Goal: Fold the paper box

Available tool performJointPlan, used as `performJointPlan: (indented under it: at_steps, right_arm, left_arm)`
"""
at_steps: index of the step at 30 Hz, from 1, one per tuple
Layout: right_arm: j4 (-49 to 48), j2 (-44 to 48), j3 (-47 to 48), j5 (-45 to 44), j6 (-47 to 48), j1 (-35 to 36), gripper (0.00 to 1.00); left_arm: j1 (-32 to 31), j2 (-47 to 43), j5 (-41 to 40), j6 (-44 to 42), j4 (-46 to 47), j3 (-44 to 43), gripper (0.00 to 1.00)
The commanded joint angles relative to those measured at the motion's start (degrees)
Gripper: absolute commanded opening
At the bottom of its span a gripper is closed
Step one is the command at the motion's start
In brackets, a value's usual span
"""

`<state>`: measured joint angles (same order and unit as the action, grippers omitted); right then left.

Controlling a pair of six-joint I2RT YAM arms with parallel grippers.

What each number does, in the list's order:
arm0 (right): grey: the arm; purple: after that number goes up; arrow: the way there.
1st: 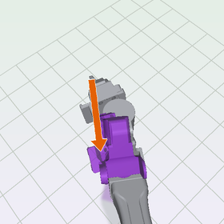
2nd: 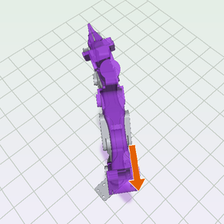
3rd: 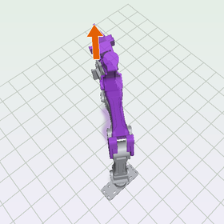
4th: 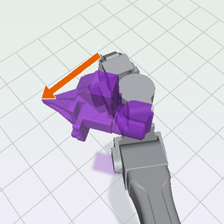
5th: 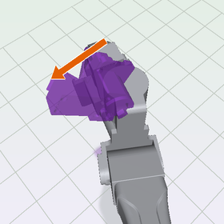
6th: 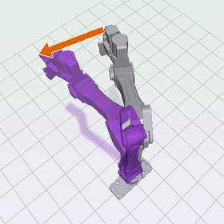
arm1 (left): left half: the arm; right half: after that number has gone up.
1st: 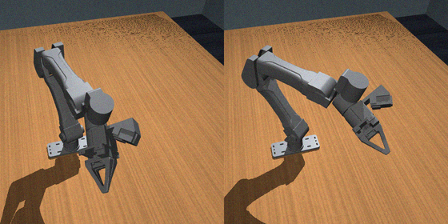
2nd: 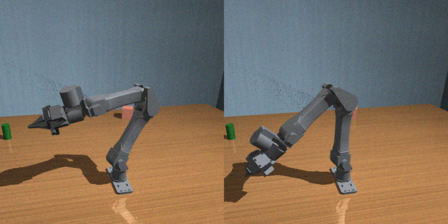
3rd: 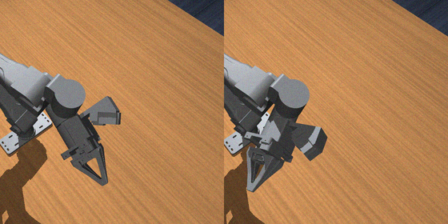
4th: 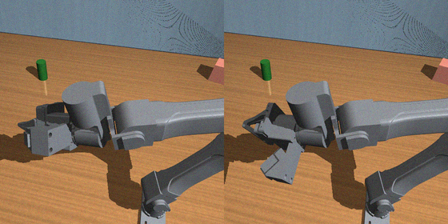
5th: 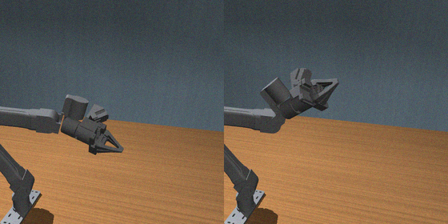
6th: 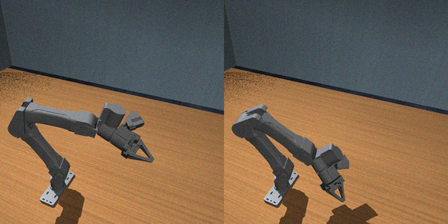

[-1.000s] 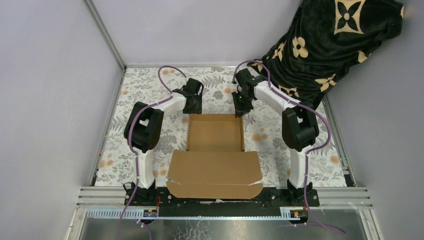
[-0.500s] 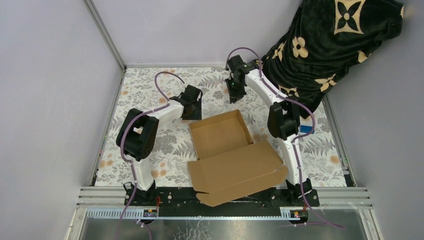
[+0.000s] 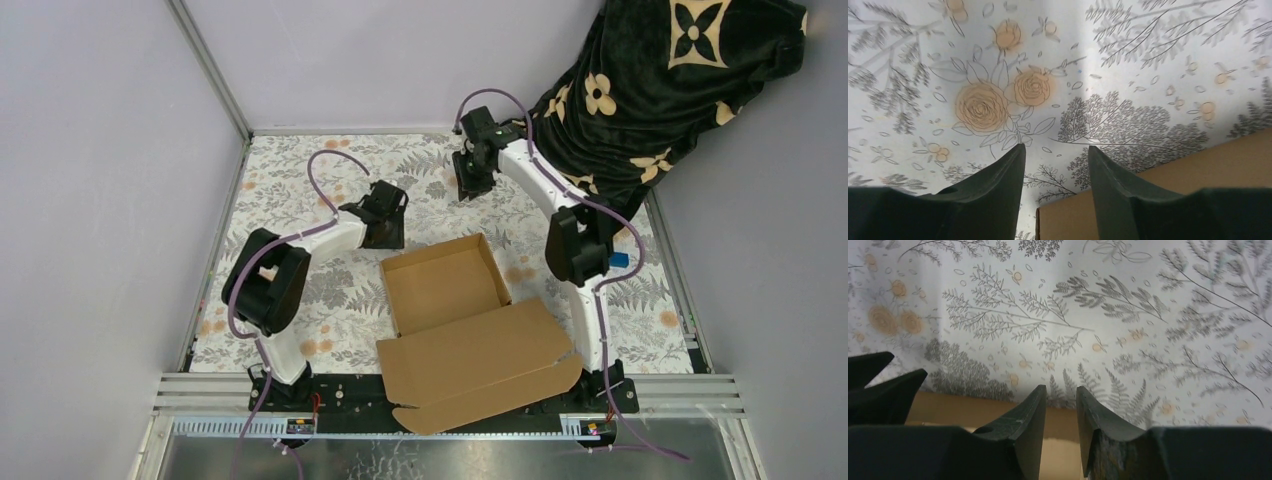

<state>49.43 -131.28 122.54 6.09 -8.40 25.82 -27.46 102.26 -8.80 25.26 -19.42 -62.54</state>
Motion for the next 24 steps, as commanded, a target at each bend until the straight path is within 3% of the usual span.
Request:
performJointPlan:
  at_steps: [1,4,11,24]
  right_arm:
    - [-5.0,11.6,-4.1,0.4,-0.9,-2.4,0.37]
    - [-4.7,13.4,-6.0,1.5,-1.7,-3.5,0.37]
    - [-6.8,20.4,-16.2,3.5,-3.7,-6.5,0.37]
    - [-9.1,36.2,-32.4,7.7,-4.5,-13.3,0.39]
  left_arm:
    - [-0.1,-4.0,-2.4,-3.2,-1.3,-6.7,0.58]
    - [-0.1,-5.2,1.5,-7.6,-1.7,-9.9,0.59]
    - [-0.8,-7.2,17.7,-14.8,3.7,-7.2,0.61]
    - [-4.7,0.1,20.6,-20.2,0.6,-11.2,0.62]
